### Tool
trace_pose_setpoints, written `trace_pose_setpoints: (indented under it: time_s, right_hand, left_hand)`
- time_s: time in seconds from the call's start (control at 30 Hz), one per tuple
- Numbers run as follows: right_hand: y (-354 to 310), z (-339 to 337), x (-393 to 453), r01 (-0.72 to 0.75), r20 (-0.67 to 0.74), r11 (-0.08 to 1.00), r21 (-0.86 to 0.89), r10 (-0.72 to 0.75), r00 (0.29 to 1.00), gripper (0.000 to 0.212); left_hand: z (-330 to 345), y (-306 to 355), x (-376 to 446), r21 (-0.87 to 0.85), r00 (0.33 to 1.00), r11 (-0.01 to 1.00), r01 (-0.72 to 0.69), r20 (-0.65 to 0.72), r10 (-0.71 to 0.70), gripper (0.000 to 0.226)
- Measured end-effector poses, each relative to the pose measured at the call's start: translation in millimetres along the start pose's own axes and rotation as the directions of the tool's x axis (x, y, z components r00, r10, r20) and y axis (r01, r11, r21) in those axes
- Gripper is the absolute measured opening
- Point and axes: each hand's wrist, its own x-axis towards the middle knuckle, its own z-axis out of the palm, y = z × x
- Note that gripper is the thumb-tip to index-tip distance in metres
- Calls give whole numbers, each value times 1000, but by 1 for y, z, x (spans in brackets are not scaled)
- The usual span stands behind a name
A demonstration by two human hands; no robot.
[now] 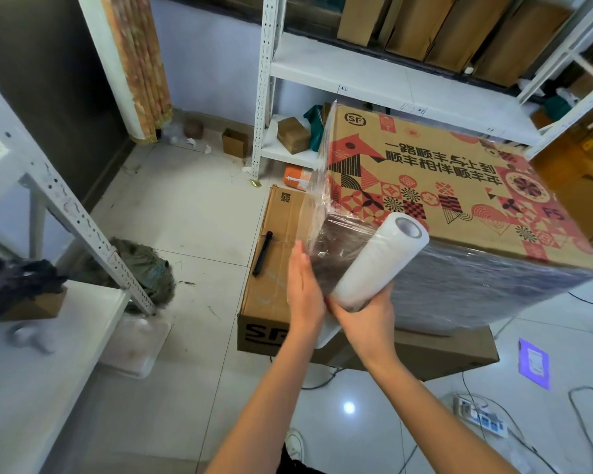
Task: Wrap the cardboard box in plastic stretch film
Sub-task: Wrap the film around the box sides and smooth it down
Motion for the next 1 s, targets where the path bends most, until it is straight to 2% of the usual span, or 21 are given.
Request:
trace_pose_setpoints:
  time_s: [0.07, 0.2, 0.27, 0.33, 0.4, 0.47, 0.53, 0.63, 0.7, 0.77, 0.87, 0.93, 1.0]
  right_hand:
    - [0, 0, 0, 5, -9, 1000, 6, -5, 1000, 79]
    - [2, -3, 4, 25, -25, 999, -27, -26, 999, 84]
    - [3, -4, 5, 28, -16, 999, -39, -28, 999, 83]
    - [3, -5, 5, 20, 6, 999, -50, -20, 1000, 81]
    - [2, -4, 4, 20, 16, 999, -50, -20, 1000, 80]
    - [2, -3, 2, 24, 24, 999, -26, -23, 999, 79]
    - [1, -2, 1, 18, 33, 1000, -10, -18, 999, 80]
    - [0, -3, 3, -5, 65, 1000, -12, 6, 998, 74]
    - [0, -5, 3, -12, 96, 999, 38, 8, 995, 72]
    - [-1, -6, 2, 5, 81, 995, 97, -13, 997, 74]
    - [-1, -8, 3, 41, 50, 999, 3, -41, 998, 83]
    - [2, -9, 5, 13, 52, 1000, -5, -12, 999, 87]
    - [3, -8, 6, 3, 66, 1000, -28, -1, 998, 87]
  left_hand:
    - [9, -3, -8, -72, 1000, 997, -19, 22, 20, 55]
    - [13, -8, 2, -169, 996, 982, 85, -4, -87, 45]
    - [10, -12, 8, -167, 968, 954, 249, 9, -251, 46]
    - [5, -12, 15, -98, 886, 881, 463, 6, -465, 52]
    - [1, -1, 19, 7, 820, 820, 572, 25, -572, 55]
    - [1, 23, 18, -16, 842, 842, 539, 55, -537, 55]
    - [8, 55, 11, -69, 897, 895, 440, 79, -434, 61]
    - [27, 94, -7, -151, 987, 977, 149, 80, -139, 72]
    - [35, 99, -18, -131, 997, 991, -34, 57, 42, 63]
    - [36, 86, -26, -91, 992, 989, -120, 27, 123, 54]
    - [27, 60, -27, -105, 999, 994, -39, 31, 43, 56]
    - [16, 48, -19, -80, 992, 991, 109, 76, -103, 57]
    - [10, 47, -14, -34, 971, 972, 233, 57, -231, 59]
